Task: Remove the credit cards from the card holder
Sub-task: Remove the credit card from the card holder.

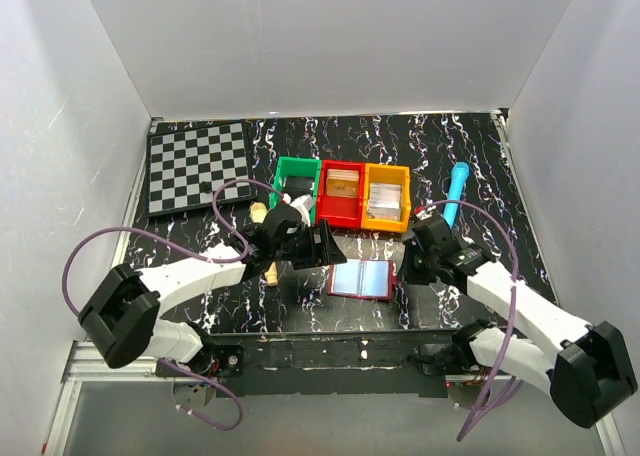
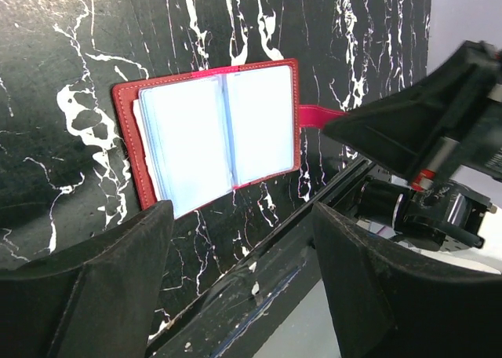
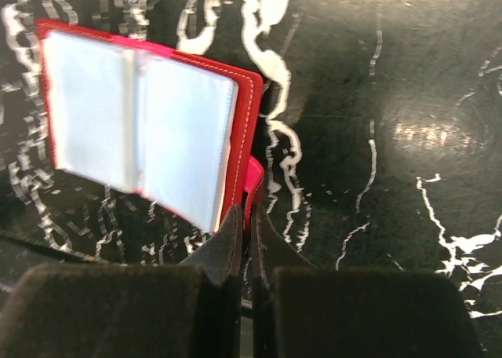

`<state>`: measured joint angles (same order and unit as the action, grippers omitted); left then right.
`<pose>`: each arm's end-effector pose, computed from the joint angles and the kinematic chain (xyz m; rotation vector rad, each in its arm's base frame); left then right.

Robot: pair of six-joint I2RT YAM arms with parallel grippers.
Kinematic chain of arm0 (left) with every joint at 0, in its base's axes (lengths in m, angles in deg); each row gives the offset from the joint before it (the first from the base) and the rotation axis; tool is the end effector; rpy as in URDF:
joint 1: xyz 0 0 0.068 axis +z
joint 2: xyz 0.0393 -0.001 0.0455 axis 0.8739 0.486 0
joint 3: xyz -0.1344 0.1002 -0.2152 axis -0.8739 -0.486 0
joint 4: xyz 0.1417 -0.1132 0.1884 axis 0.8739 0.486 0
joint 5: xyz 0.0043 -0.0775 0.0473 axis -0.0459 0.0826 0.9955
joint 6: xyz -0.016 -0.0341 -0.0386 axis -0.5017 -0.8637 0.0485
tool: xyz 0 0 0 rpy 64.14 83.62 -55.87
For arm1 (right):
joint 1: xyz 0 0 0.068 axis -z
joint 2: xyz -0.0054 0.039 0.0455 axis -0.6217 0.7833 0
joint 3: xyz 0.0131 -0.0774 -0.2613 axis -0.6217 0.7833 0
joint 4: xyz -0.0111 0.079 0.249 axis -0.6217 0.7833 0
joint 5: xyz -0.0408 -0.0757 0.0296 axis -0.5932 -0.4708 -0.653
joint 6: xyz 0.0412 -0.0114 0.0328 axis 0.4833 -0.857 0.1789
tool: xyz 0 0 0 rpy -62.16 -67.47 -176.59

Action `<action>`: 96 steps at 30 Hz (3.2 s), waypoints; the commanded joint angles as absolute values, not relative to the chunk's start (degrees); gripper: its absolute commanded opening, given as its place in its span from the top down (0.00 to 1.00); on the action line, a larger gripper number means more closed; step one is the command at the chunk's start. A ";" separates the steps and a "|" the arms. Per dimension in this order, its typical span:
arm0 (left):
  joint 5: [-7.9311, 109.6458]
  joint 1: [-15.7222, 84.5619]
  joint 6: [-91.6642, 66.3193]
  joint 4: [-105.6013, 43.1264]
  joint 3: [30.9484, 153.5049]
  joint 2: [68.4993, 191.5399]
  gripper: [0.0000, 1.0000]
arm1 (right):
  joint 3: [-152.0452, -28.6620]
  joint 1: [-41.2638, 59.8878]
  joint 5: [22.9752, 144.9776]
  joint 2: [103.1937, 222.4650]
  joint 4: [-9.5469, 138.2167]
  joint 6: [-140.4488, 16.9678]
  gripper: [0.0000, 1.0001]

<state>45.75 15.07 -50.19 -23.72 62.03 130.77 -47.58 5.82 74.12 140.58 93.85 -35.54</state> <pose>0.1870 -0.2044 0.2125 0.0669 2.5040 -1.0655 0.1616 0.1018 0.1951 0.0243 2.5969 0.3871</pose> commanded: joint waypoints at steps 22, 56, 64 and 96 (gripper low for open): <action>42.16 13.90 -49.87 -27.82 66.90 144.96 0.35 | -47.15 5.92 86.53 132.64 91.34 -38.23 0.99; 28.54 3.80 -33.71 -27.31 80.43 155.59 0.36 | -45.57 6.01 85.21 133.78 90.37 -38.23 0.99; 39.85 3.61 -35.19 -27.90 74.04 144.81 0.29 | -45.30 6.01 84.60 132.73 90.72 -38.23 0.99; 44.27 10.47 -41.88 -21.57 67.69 146.19 0.26 | -45.48 6.01 85.30 134.48 88.97 -37.79 0.99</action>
